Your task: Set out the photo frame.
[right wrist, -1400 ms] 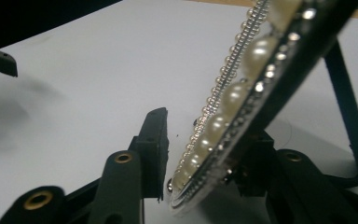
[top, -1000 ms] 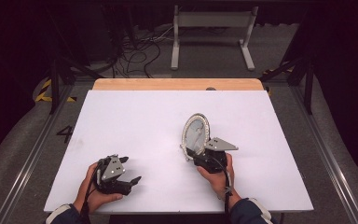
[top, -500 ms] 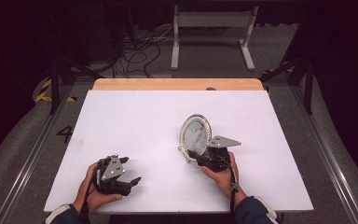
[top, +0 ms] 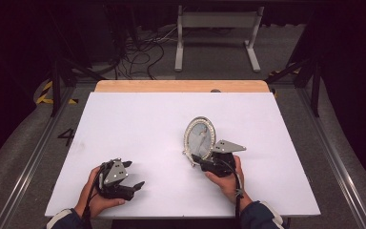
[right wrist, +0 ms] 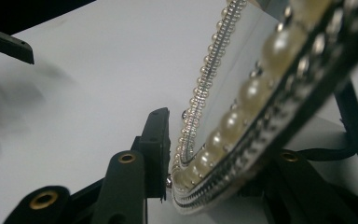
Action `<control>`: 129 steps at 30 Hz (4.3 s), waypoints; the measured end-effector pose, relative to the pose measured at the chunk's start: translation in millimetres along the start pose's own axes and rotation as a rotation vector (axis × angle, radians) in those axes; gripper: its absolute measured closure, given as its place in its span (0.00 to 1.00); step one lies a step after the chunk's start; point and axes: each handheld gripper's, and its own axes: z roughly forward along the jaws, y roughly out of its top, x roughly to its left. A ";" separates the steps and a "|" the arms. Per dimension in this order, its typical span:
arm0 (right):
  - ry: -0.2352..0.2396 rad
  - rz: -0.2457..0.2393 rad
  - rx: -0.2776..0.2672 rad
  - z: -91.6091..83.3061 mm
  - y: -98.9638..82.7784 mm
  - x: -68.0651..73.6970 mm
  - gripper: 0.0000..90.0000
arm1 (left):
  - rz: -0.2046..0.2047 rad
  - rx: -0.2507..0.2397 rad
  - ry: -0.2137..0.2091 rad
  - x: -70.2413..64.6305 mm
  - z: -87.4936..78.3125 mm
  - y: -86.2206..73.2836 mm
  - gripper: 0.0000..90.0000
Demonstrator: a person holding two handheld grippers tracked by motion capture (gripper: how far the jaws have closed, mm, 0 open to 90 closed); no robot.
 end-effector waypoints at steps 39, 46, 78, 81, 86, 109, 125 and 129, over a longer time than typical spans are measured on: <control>-0.015 -0.012 0.034 -16.0 1.8 2.6 0.69 | -0.063 -0.163 -0.188 29.6 104.6 91.0 0.19; -0.054 -0.007 0.022 -31.6 4.7 6.1 0.64 | -0.061 -0.168 -0.215 29.6 113.3 103.9 0.19; -0.092 0.021 -0.144 -53.0 9.8 -0.5 0.87 | -0.035 -0.141 -0.233 23.3 108.8 111.3 0.58; -0.090 0.020 -0.149 -51.4 10.7 -1.4 0.87 | -0.010 -0.124 -0.209 21.8 105.7 111.7 0.60; -0.082 0.053 -0.155 -48.5 11.2 -4.8 0.87 | 0.005 -0.112 -0.198 19.4 99.9 109.1 0.62; -0.147 -0.022 -0.184 -56.1 8.3 3.7 0.86 | -0.042 -0.191 -0.205 23.9 97.5 120.9 0.56; -0.171 -0.007 -0.185 -44.4 8.4 2.7 0.84 | 0.031 -0.151 -0.142 16.6 82.2 114.6 0.66; -0.167 -0.015 -0.182 -42.4 9.5 2.5 0.84 | 0.026 -0.157 -0.143 16.4 79.4 111.2 0.68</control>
